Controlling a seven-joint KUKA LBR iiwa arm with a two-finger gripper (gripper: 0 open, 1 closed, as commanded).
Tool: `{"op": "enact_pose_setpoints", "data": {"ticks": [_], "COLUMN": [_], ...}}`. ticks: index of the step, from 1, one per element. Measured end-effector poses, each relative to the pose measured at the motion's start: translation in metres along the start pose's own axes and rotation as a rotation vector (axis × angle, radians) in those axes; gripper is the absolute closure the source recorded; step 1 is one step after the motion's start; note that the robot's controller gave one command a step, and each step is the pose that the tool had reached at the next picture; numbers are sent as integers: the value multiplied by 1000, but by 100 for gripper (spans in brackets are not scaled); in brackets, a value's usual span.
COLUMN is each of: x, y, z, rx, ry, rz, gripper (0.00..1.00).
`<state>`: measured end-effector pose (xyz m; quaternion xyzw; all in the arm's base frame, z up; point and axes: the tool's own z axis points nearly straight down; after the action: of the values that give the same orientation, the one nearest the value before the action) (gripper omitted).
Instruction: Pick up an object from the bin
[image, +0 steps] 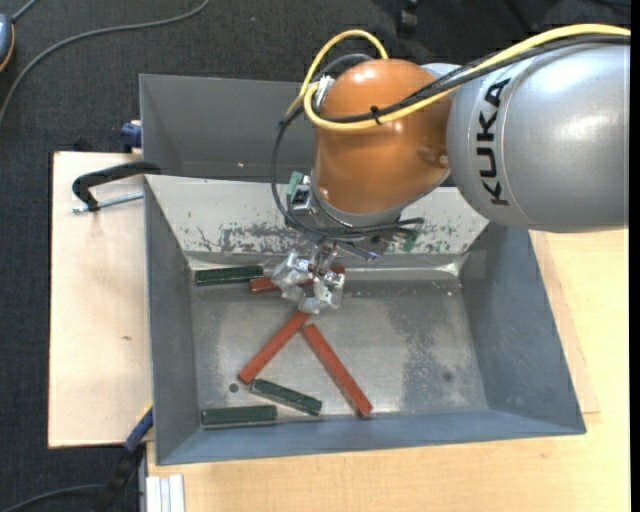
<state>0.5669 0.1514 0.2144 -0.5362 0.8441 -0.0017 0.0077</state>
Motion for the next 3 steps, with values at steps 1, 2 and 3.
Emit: {"op": "enact_pose_setpoints", "data": {"ticks": [1, 2, 3], "x": [1, 25, 22], "y": [2, 29, 27], "z": [5, 147, 140], "rx": [-9, -16, -7], "ry": [6, 11, 1], "rz": [-1, -7, -7], "gripper": [0, 0, 100]}}
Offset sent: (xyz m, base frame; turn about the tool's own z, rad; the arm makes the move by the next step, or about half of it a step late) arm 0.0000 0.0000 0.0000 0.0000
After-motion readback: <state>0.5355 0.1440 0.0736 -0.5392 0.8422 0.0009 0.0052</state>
